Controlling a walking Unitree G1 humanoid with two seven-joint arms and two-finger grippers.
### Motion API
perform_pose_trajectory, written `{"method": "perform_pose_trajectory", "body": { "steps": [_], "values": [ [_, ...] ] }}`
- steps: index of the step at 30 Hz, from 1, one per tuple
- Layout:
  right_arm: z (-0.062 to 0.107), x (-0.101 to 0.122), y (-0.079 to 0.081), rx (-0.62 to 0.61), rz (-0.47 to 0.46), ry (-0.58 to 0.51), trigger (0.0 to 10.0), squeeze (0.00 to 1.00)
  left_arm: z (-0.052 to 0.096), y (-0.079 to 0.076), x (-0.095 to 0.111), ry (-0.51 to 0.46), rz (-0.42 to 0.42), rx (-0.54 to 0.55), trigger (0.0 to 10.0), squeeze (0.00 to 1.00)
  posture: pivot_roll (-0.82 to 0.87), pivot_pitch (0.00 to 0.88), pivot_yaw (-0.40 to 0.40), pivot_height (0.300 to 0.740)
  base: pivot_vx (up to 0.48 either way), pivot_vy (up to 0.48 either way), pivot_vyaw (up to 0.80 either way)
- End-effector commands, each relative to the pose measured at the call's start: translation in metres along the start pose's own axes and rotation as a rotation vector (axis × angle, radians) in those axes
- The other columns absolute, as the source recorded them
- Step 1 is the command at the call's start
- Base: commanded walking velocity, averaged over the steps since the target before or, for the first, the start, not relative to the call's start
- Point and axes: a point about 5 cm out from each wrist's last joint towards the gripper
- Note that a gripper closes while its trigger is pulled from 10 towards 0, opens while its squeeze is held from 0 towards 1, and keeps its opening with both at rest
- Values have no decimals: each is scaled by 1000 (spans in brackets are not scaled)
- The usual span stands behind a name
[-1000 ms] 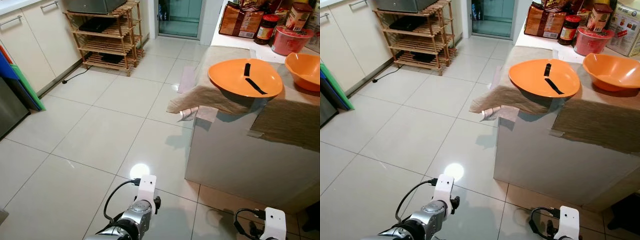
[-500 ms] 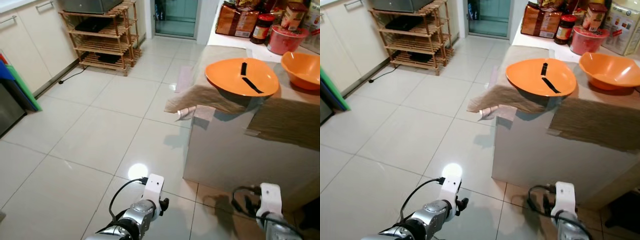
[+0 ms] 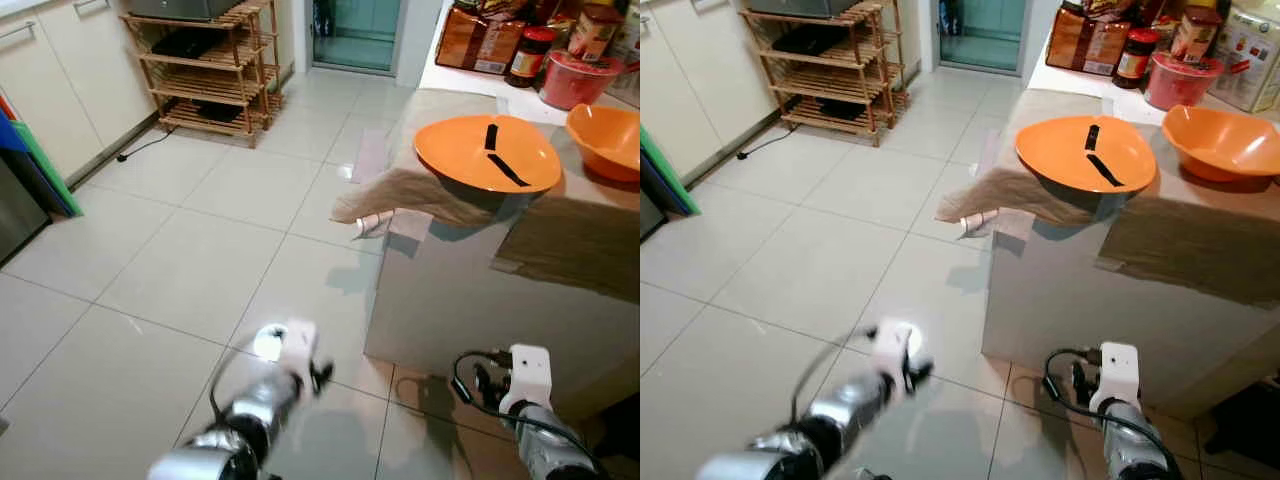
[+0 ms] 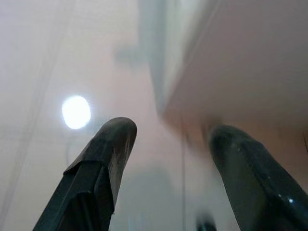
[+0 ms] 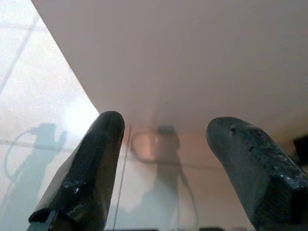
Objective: Setting the table
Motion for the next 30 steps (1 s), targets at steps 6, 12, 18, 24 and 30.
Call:
{"method": "perform_pose_trajectory", "body": {
  "steps": [6, 12, 18, 24, 30],
  "values": [
    [-3, 34, 2, 1, -2, -186, 10000, 0, -4, -1, 33, -126, 53, -14, 10000, 0, -86, 0, 24, 740, 0, 0, 0],
    [3, 75, 18, 58, -20, -395, 10000, 0, -5, -9, 60, -244, 62, -46, 10000, 0, -92, 0, 28, 740, 0, 0, 0],
    [1, 72, 17, 52, -37, -360, 10000, 0, -7, -10, 63, -218, 100, -13, 10000, 0, -92, 0, 27, 740, 0, 0, 0],
    [14, 77, -9, 49, -5, -375, 10000, 0, 0, 20, 69, -241, 86, 3, 10000, 0, -89, 0, 30, 740, 0, 0, 0],
    [21, 76, -29, 23, 30, -367, 10000, 0, 11, 53, 70, -251, 69, 50, 10000, 0, -82, 0, 23, 740, 0, 0, 0]
  ]
}}
Point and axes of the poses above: a point about 5 cm out from each wrist's last joint towards the gripper, its own z axis pointing back from the gripper into the wrist, its own x axis along the axis of the wrist's last joint, y = z × x
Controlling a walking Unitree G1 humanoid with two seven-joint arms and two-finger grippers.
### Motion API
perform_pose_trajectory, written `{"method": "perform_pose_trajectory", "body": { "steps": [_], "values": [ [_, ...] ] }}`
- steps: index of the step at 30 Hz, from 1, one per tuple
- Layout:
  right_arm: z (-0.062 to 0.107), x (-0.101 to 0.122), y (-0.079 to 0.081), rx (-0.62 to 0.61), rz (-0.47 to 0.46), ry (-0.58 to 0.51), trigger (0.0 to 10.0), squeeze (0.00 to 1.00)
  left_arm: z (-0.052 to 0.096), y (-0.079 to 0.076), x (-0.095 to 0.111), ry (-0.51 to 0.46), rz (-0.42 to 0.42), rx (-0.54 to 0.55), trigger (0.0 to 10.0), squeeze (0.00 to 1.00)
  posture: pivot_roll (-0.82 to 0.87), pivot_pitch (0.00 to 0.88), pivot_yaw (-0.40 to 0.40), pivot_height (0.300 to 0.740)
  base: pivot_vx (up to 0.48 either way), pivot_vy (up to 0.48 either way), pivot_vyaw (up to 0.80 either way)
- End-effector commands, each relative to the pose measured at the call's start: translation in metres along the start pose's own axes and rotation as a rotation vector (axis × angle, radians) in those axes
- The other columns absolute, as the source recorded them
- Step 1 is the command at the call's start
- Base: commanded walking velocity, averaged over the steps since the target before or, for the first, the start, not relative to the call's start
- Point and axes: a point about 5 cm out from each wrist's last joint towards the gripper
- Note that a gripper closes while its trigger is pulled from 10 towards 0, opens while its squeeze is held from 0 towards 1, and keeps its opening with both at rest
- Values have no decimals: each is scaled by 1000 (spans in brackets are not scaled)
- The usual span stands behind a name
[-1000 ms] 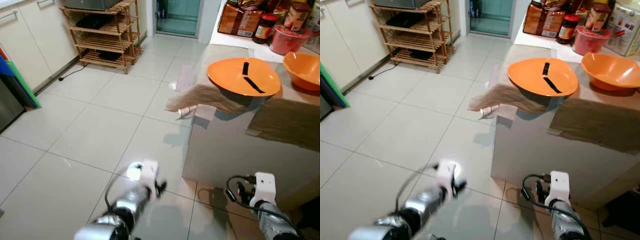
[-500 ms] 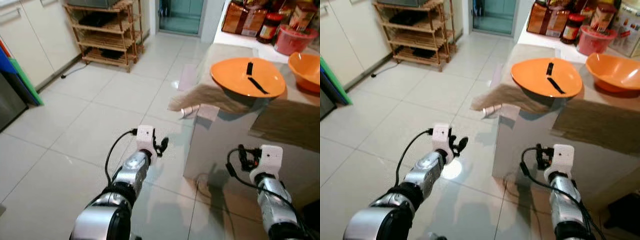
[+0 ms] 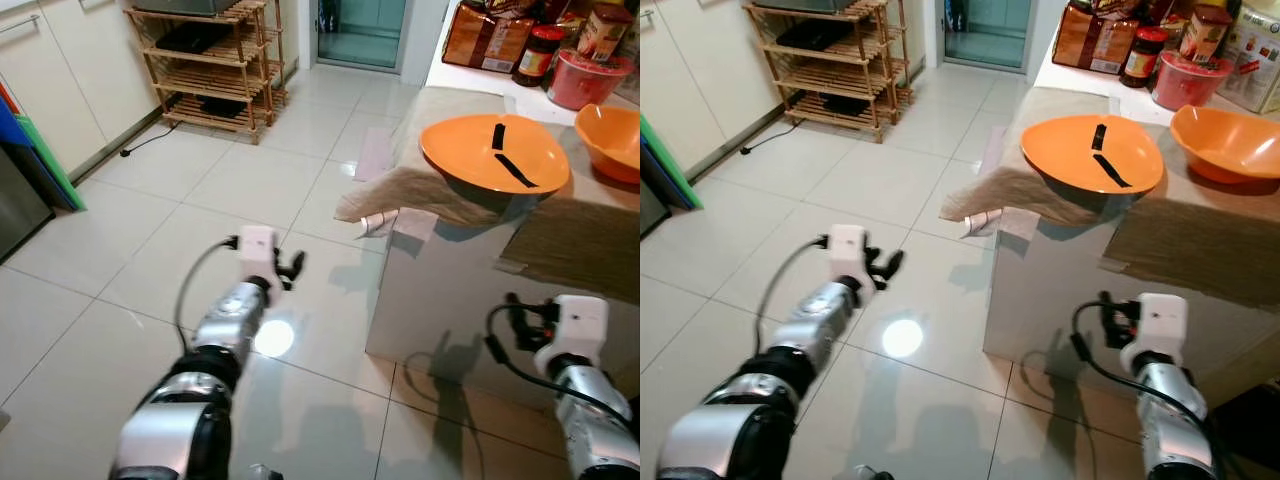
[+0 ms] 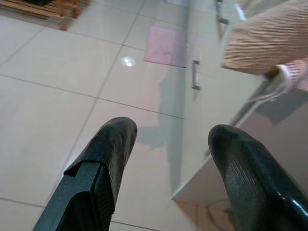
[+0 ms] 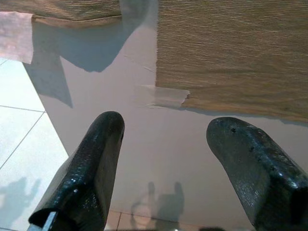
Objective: Setting the table
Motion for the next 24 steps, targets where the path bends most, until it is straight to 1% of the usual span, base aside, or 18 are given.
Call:
{"method": "perform_pose_trajectory", "body": {
  "steps": [1, 2, 3, 4, 5, 10, 16, 22, 24],
  "values": [
    [0, 5, 0, 11, -6, -14, 10000, 0, 2, 2, -2, 9, 13, -9, 10000, 0, -82, 0, 23, 740, 0, 0, 0],
    [1, 6, -3, 4, -9, -16, 10000, 0, 3, 7, -1, 6, 14, 1, 10000, 0, -77, 0, 19, 740, 0, 0, 0],
    [1, 6, -3, 4, -9, -16, 10000, 0, 3, 7, -1, 6, 14, 1, 10000, 0, -77, 0, 19, 740, 0, 0, 0],
    [2, 7, -6, -12, -20, -11, 10000, 0, 5, 12, -1, 6, 16, 15, 10000, 0, -70, 0, 17, 740, 0, 0, 0],
    [3, 7, -7, -14, -22, -8, 10000, 0, 5, 13, -1, 8, 17, 15, 10000, 0, -70, 0, 17, 740, 0, 0, 0],
    [0, 8, -3, -9, -29, -5, 10000, 0, 3, 4, -4, 19, 15, -9, 10000, 0, -76, 0, 22, 740, 0, 0, 0],
    [-2, 11, 0, -4, -34, -8, 10000, 0, 1, 0, -2, 19, 12, -15, 10000, 0, -77, 0, 23, 740, 0, 0, 0],
    [-2, 12, 7, 13, -41, -11, 10000, 0, 0, -6, 0, 8, -11, -35, 10000, 0, -76, 0, 25, 740, 0, 0, 0],
    [-1, 7, 12, 23, -40, 0, 10000, 0, 0, -9, -6, 27, -1, -35, 10000, 0, -79, 0, 27, 740, 0, 0, 0]
  ]
}}
Point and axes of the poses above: a point about 5 cm out from each wrist's last joint towards the gripper, its own z axis pointing back from the gripper into the wrist, its own x axis along the axis of the wrist's last joint, y = z × x
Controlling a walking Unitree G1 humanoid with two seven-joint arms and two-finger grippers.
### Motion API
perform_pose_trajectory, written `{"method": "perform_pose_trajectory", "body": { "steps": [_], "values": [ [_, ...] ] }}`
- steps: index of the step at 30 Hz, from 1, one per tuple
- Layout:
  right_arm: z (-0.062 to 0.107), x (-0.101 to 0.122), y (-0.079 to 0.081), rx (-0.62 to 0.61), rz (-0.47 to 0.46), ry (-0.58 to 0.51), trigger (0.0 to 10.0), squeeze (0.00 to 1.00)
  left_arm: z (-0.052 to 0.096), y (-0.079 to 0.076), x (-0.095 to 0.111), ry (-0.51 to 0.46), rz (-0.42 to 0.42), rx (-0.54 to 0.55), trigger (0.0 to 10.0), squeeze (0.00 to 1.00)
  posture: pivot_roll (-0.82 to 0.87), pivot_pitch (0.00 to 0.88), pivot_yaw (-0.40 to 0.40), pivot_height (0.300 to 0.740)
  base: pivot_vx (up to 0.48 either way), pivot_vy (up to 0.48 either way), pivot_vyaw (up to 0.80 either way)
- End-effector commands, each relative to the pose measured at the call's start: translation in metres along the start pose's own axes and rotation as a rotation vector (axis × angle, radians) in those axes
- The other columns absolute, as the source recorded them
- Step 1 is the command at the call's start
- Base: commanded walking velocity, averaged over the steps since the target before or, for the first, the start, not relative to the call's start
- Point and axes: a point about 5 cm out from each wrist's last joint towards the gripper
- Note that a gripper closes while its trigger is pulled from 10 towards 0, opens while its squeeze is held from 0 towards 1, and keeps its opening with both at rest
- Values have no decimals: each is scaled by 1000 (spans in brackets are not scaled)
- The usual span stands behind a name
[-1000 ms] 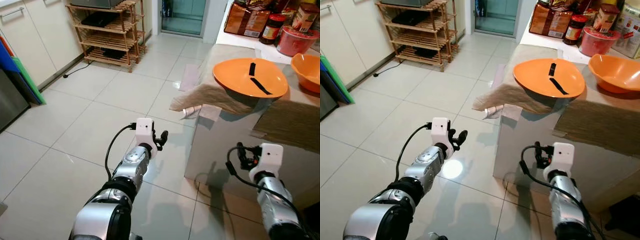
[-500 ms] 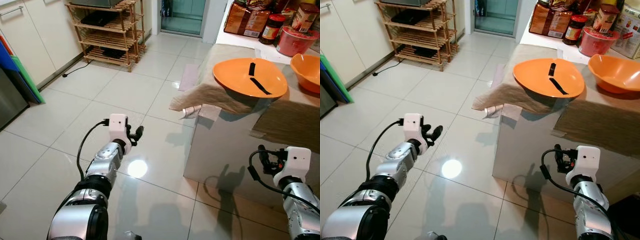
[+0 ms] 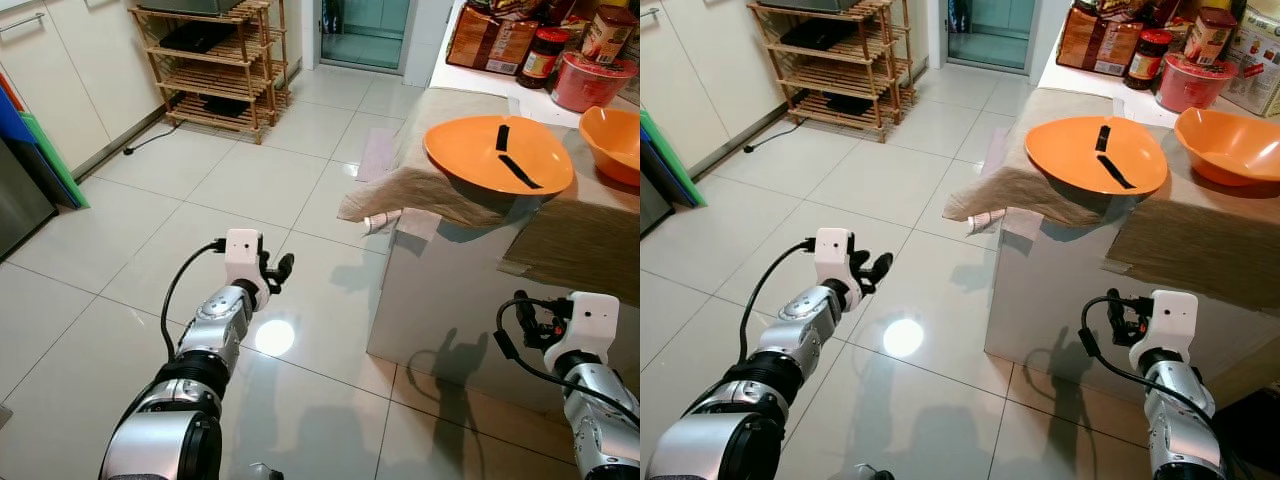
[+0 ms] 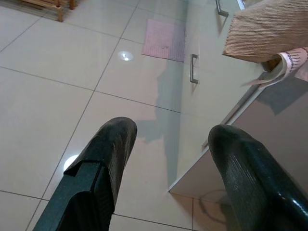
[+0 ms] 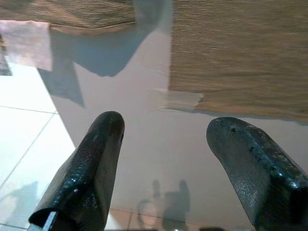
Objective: Setting the table
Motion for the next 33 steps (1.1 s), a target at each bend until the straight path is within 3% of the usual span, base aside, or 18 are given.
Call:
{"method": "perform_pose_trajectory", "body": {
  "steps": [1, 3, 4, 6, 8, 12, 14, 15, 18, 25, 33],
  "values": [
    [0, -1, 5, 11, -3, 4, 10000, 0, -2, -6, -3, 15, -6, -5, 10000, 0, -81, 0, 30, 740, 0, 0, 0],
    [1, -19, 10, 13, -4, 70, 10000, 0, 0, -12, -22, 93, 8, 2, 10000, 0, -81, 0, 31, 740, 0, 0, 0],
    [1, -19, 10, 13, -4, 70, 10000, 0, 0, -12, -22, 93, 8, 2, 10000, 0, -81, 0, 31, 740, 0, 0, 0],
    [2, -41, 13, 10, -1, 167, 10000, 0, 6, -15, -49, 219, 27, 32, 10000, 0, -84, 0, 34, 740, 0, 0, 0],
    [3, -46, 13, 10, 1, 193, 10000, 0, 8, -15, -56, 252, 32, 43, 10000, 0, -79, 0, 32, 740, 0, 0, 0],
    [11, -71, 11, -4, 24, 325, 10000, 0, 27, -12, -98, 422, 21, 82, 10000, 0, -71, 0, 32, 740, 0, 0, 0],
    [12, -74, 11, -6, 31, 345, 10000, 0, 30, -11, -104, 449, 25, 90, 10000, 0, -72, 0, 30, 740, 0, 0, 0],
    [18, -86, 9, -17, 35, 409, 10000, 0, 42, -8, -123, 525, 17, 106, 10000, 0, -72, 0, 31, 740, 0, 0, 0],
    [27, -99, 5, -44, 27, 479, 10000, 0, 60, -2, -145, 633, -11, 136, 10000, 0, -67, 0, 28, 740, 0, 0, 0],
    [43, -115, -2, -72, 27, 564, 10000, 0, 66, 0, -153, 671, -28, 145, 10000, 0, -67, 0, 24, 740, 0, 0, 0],
    [43, -116, -4, -91, 9, 570, 10000, 0, 65, -3, -152, 659, -20, 145, 10000, 0, -65, 0, 26, 740, 0, 0, 0]
  ]
}}
Point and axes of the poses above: a point about 5 cm out from each wrist's last joint towards the gripper, its own z axis pointing back from the gripper into the wrist, its own x axis along the axis of the wrist's last joint, y = z × x
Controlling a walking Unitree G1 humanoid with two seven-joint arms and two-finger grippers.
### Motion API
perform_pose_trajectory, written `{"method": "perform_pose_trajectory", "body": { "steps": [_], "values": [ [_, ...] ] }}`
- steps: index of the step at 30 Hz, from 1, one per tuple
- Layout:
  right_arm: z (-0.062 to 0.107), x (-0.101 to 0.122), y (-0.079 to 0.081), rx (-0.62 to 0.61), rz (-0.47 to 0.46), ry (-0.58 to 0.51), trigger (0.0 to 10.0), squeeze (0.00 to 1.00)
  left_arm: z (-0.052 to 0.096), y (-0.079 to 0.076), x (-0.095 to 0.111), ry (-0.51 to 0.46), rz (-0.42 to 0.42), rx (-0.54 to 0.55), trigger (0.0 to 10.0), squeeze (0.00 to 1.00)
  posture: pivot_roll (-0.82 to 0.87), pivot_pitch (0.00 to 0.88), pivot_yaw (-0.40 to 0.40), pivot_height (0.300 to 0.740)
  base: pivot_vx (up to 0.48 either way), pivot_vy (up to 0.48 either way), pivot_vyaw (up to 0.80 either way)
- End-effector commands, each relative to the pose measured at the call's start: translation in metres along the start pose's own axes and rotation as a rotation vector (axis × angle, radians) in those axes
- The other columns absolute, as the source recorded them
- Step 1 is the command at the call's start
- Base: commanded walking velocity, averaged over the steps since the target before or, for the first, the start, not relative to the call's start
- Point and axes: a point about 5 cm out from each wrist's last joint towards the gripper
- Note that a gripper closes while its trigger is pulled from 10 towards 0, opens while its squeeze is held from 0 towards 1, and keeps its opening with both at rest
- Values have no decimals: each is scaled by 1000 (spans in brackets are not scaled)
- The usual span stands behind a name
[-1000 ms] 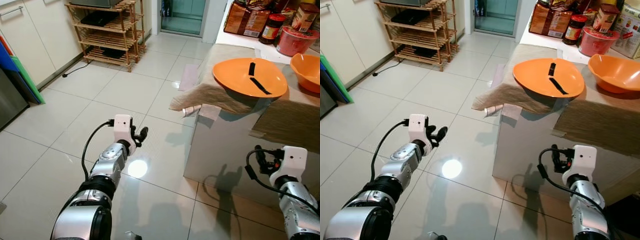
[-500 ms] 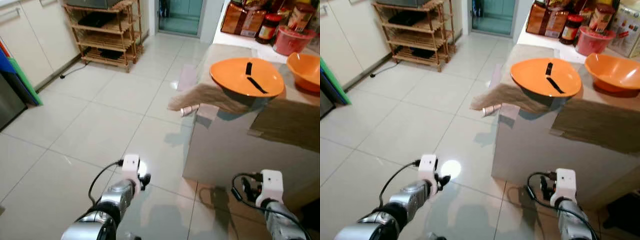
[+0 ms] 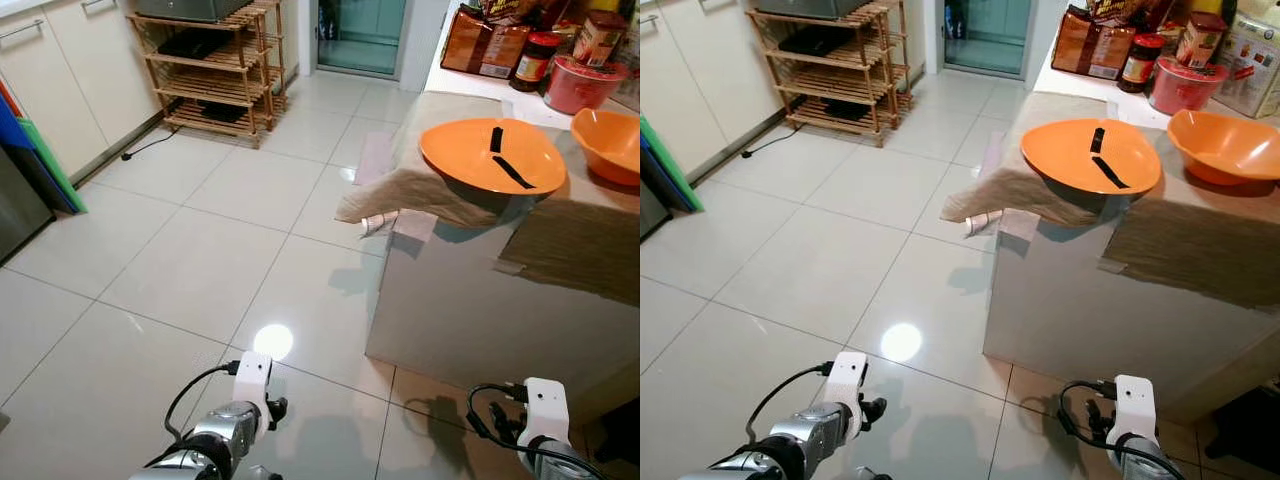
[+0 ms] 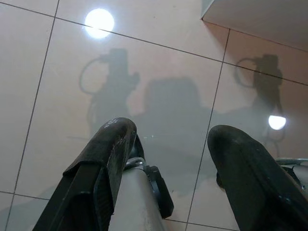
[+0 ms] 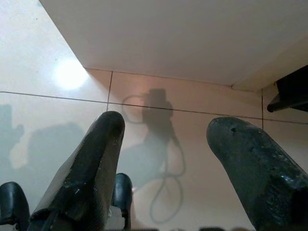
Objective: Setting the table
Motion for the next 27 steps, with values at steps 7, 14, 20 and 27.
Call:
{"method": "perform_pose_trajectory", "body": {
  "steps": [7, 14, 20, 27],
  "values": [
    [0, 1, -4, -15, -15, -1, 10000, 0, 0, 0, 2, -13, -4, 9, 10000, 0, -65, 0, 25, 740, 0, 0, 0],
    [1, -5, -6, -18, -16, 19, 10000, 0, 0, 0, 1, -12, -10, 13, 10000, 0, -64, 0, 26, 740, 0, 0, 0],
    [2, -8, -7, -21, -17, 34, 10000, 0, 0, 0, 1, -12, -17, 10, 10000, 0, -66, 0, 26, 740, 0, 0, 0],
    [3, -8, -9, -27, -16, 36, 10000, 0, 0, -2, 1, -16, -16, 5, 10000, 0, -72, 0, 21, 740, 0, 0, 0]
  ]
}}
Point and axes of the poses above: a point about 5 cm out from each wrist's last joint towards the gripper, its own z axis pointing back from the gripper into the wrist, its own x axis along the axis of the wrist's last joint, y = z × x
